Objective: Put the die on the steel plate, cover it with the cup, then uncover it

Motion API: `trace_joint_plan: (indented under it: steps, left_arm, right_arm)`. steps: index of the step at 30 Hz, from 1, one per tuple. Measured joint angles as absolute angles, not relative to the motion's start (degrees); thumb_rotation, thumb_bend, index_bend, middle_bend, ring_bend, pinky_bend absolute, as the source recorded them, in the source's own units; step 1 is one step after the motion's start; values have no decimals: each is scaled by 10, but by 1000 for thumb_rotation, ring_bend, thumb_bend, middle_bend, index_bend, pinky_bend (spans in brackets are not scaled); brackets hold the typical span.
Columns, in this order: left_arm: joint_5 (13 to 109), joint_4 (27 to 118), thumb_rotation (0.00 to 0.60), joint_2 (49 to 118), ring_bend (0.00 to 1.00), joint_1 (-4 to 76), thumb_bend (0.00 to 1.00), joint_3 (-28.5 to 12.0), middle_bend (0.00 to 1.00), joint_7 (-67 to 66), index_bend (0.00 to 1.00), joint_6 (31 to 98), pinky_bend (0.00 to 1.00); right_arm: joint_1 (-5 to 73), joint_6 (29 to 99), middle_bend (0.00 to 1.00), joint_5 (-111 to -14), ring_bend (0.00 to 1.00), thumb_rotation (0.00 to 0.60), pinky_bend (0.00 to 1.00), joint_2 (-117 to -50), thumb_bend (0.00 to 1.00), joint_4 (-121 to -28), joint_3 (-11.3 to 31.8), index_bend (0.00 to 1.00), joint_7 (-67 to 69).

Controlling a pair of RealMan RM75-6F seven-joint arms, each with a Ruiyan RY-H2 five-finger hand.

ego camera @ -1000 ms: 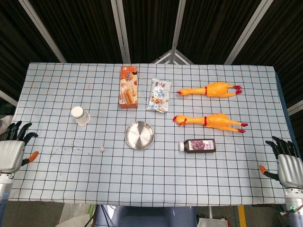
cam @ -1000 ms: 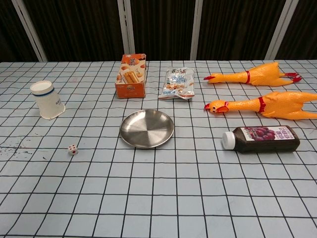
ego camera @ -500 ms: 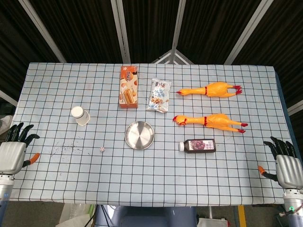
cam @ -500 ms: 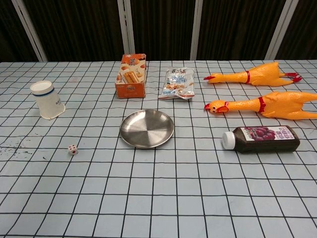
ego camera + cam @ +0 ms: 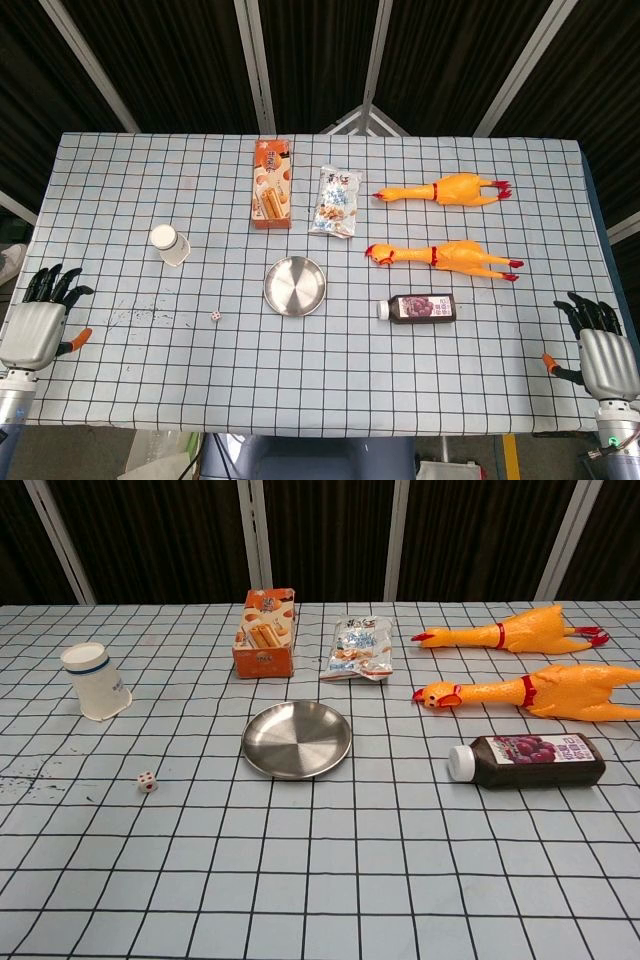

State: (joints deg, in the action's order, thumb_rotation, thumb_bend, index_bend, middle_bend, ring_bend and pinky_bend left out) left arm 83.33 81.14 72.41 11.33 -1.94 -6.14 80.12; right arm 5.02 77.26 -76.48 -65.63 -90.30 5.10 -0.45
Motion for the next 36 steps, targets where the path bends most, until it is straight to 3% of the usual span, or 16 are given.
trace_joint_plan:
  steps: [10,22,36]
  left_arm:
    - [823,814,600,733,0,118,316,-23,55,-73,201,785,0]
    - [808,850,600,788,0,220,314,-60,71,-168,263,667,0]
    - [659,917,600,865,0,307,312,-100,72,-341,401,563,0]
  right_arm:
    - [50,769,103,-755,105,600,0,-656,231,-906,53,151,-5]
    - [56,757,103,-747,105,600,0,-659,231,-903,55,151,-6]
    - [51,764,102,-751,105,600,0,-650,231,-906,55,151,10]
